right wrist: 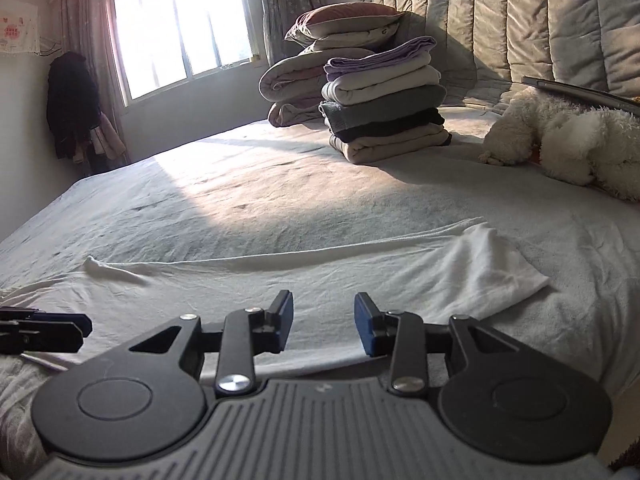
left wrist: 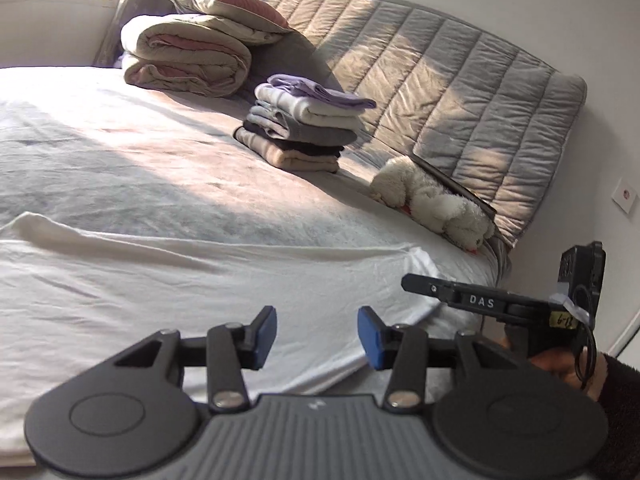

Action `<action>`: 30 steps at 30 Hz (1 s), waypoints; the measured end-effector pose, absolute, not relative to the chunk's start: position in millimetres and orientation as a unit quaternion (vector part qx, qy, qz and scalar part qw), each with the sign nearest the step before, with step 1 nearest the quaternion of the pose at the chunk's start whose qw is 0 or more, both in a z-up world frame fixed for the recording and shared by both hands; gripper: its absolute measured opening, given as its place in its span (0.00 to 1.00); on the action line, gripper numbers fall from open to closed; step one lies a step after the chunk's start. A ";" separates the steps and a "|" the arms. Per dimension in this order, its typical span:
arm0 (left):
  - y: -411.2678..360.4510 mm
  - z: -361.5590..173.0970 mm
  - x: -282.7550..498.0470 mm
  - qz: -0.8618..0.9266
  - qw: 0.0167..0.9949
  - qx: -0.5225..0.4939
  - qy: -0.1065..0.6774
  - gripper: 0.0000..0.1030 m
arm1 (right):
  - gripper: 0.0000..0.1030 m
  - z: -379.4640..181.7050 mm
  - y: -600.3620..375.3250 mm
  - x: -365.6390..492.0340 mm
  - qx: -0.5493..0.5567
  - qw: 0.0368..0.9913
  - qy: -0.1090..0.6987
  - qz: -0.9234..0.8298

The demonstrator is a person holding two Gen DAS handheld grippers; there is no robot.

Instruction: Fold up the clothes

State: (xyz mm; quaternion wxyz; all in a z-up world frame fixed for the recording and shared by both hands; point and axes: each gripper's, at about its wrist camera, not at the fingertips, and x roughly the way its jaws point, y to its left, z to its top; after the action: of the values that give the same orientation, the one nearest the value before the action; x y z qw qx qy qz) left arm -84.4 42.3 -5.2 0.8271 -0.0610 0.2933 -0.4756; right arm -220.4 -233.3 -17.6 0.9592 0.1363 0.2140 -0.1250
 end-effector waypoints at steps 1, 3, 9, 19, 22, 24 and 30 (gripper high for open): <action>51.4 -2.7 -79.3 -0.457 0.839 -0.065 0.288 0.44 | 0.38 -15.7 -229.9 -215.1 0.136 0.960 0.215 -0.119; 70.8 0.3 -68.9 -0.416 0.863 -0.067 0.280 0.44 | 0.38 -14.3 -221.5 -201.6 0.135 0.960 0.222 -0.104; 116.1 -8.2 -53.5 -0.332 0.898 -0.046 0.285 0.44 | 0.38 -10.6 -183.9 -157.4 0.120 0.959 0.251 -0.049; 153.2 -34.1 -78.8 -0.295 0.908 0.038 0.295 0.43 | 0.36 -9.3 -116.8 -78.1 0.083 0.940 0.328 0.046; 154.2 -34.7 -82.2 -0.301 0.907 0.049 0.291 0.43 | 0.36 -13.7 -101.3 -53.7 0.051 0.936 0.344 0.049; 155.1 -34.6 -82.7 -0.304 0.906 0.052 0.291 0.43 | 0.37 -16.4 -93.8 -39.3 0.036 0.936 0.348 0.046; 149.0 -32.9 -84.2 -0.309 0.902 0.079 0.290 0.43 | 0.37 -21.1 -84.8 -5.1 0.013 0.938 0.344 0.032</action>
State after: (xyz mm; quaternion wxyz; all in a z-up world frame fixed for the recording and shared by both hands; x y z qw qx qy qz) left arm -84.2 149.0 -32.9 0.9023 0.0787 0.2899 -0.3091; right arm -5.1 -84.8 -21.1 0.9385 0.0127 0.3436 0.0323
